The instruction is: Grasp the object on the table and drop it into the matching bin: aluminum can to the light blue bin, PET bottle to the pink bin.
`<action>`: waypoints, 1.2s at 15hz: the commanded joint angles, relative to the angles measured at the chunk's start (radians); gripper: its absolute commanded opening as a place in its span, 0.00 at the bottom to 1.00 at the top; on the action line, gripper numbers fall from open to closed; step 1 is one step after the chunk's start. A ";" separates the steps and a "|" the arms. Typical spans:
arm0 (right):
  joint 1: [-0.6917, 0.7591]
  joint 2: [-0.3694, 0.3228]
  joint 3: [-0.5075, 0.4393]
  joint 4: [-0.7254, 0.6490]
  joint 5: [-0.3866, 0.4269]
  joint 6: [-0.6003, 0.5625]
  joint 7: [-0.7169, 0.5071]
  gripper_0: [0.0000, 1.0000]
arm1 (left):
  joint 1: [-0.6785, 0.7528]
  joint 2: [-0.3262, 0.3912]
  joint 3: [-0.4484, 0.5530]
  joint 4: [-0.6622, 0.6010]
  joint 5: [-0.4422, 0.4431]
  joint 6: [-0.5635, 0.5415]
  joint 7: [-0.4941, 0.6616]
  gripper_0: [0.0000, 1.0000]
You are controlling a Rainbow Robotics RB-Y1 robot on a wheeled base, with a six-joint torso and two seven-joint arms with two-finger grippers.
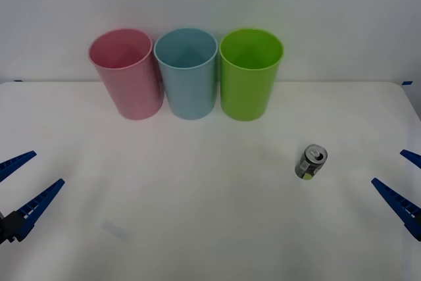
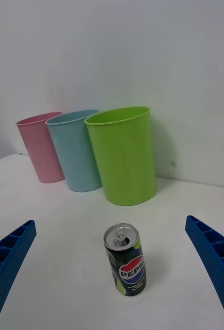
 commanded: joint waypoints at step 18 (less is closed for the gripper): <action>0.002 -0.054 0.070 0.104 0.074 0.047 0.103 1.00 | 0.000 0.000 0.000 0.000 0.000 0.000 0.000 1.00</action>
